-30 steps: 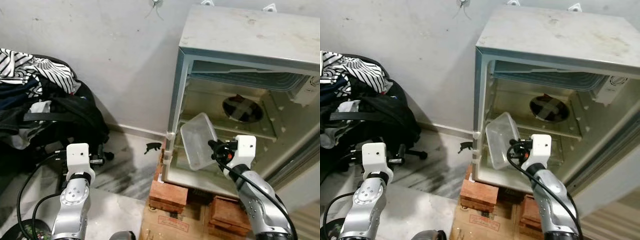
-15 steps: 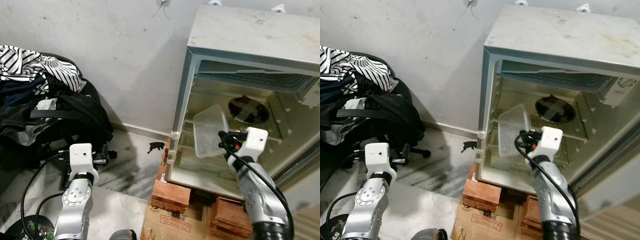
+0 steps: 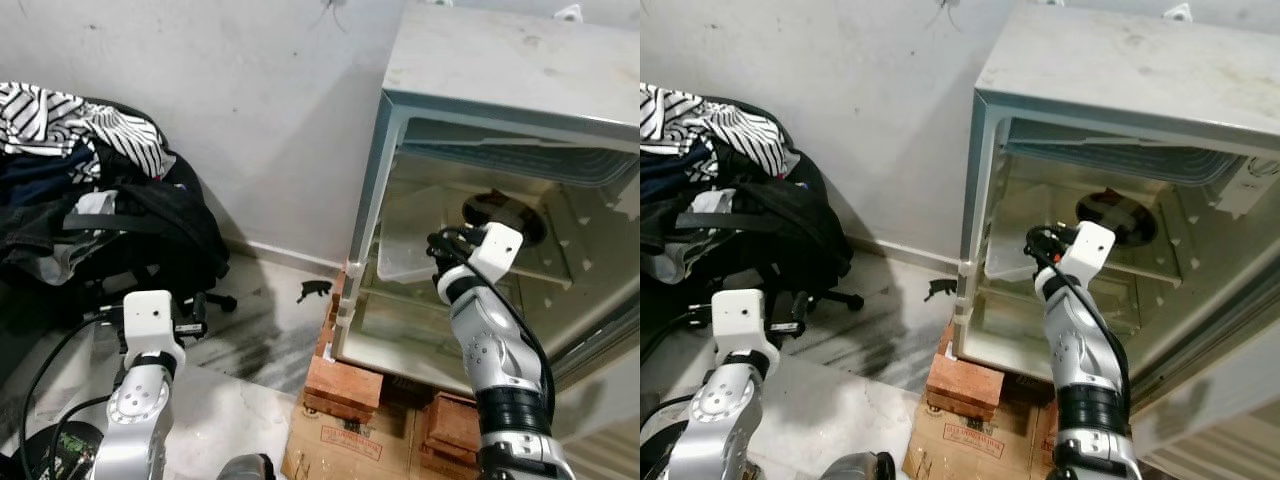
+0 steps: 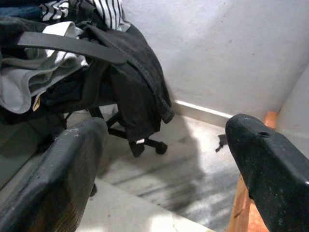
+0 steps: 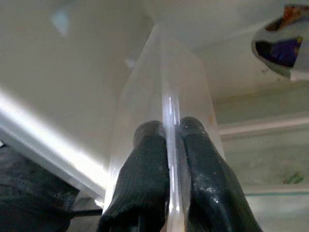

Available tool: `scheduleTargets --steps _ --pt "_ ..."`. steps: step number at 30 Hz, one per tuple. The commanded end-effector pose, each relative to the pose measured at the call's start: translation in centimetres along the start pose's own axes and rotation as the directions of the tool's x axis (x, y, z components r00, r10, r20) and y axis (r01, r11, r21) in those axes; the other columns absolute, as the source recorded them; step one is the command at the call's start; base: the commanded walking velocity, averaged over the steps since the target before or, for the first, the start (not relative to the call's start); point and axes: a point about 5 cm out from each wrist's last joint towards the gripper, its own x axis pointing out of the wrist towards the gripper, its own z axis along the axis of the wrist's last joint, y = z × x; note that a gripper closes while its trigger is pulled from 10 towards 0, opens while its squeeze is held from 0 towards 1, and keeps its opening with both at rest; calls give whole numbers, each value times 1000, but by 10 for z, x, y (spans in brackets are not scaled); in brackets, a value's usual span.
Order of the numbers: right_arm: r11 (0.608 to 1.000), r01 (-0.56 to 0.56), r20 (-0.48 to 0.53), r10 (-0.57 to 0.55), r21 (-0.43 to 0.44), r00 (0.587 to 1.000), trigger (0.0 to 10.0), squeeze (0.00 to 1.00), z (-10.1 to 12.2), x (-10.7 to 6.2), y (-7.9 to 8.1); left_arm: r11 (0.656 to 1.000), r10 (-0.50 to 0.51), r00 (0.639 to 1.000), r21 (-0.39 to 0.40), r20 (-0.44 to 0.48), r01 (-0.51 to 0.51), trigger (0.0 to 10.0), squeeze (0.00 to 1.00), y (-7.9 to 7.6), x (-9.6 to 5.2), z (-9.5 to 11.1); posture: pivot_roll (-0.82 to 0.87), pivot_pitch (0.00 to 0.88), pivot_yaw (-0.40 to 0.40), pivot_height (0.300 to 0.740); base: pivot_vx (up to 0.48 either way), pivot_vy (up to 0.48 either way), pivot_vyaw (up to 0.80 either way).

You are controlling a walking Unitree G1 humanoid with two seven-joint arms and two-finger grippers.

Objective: Restocking fridge

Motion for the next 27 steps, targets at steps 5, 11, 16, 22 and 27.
scheduleTargets --steps 5,11,16,22,27 --pt "1000 -2 19 2 1 1000 10000 0 3 4 3 1000 -14 1000 -7 14 14 10000 0 1 -6 8 70 96 -31 740 290 0 0" --pt "1000 -5 25 5 -20 1000 10000 0 4 1 -2 1000 -24 1000 -16 20 25 10000 0 -4 -4 12 64 95 -32 740 396 0 0" --pt "1000 12 41 -11 -24 999 10000 0 5 -3 -7 999 -30 999 -15 13 30 10000 0 -4 -3 11 57 82 -32 740 365 0 0" --pt "999 19 59 -16 -40 998 10000 0 7 -13 -10 999 -37 999 -17 4 37 10000 0 -8 -1 10 45 72 -33 740 197 0 0" --pt "998 54 60 -51 -42 997 10000 0 4 -23 -17 999 -34 999 -8 -31 34 10000 0 -12 -1 5 37 69 -34 740 0 0 0"
